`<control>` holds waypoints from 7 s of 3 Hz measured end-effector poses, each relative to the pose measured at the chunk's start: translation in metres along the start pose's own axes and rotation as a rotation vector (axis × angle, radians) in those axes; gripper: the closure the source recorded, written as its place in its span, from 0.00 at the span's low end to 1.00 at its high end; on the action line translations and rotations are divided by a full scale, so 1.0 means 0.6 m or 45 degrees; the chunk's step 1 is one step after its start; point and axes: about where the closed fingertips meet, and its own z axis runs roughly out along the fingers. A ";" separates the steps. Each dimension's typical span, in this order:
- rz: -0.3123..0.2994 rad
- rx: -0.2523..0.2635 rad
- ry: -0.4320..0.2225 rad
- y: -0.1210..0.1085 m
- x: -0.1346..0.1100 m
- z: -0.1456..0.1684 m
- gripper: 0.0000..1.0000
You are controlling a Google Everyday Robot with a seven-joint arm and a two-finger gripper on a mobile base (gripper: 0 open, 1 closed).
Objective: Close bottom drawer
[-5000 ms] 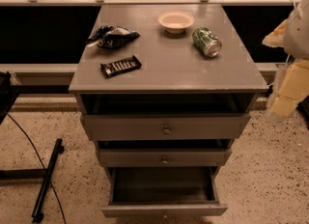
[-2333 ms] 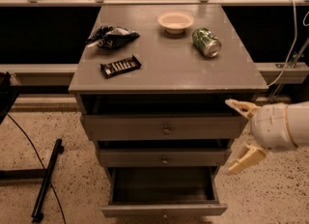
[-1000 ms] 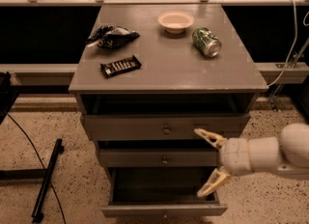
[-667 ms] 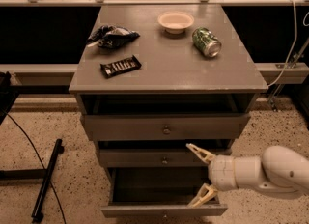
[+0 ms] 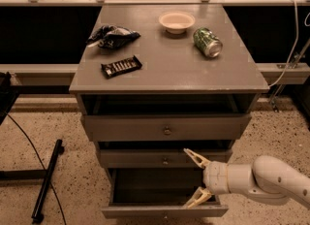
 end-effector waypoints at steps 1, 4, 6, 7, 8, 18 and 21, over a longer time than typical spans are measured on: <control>0.045 -0.001 0.079 0.004 0.030 0.010 0.00; 0.166 0.069 0.369 0.116 0.345 0.079 0.00; 0.120 0.089 0.269 0.140 0.441 0.132 0.00; 0.118 0.009 0.339 0.152 0.465 0.139 0.00; 0.106 -0.049 0.347 0.177 0.496 0.153 0.19; 0.138 0.226 0.317 -0.006 0.696 0.368 1.00; 0.138 0.226 0.317 -0.004 0.696 0.367 1.00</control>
Offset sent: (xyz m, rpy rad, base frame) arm -0.0026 -0.0655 -0.1824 -0.2229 0.2111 -0.2846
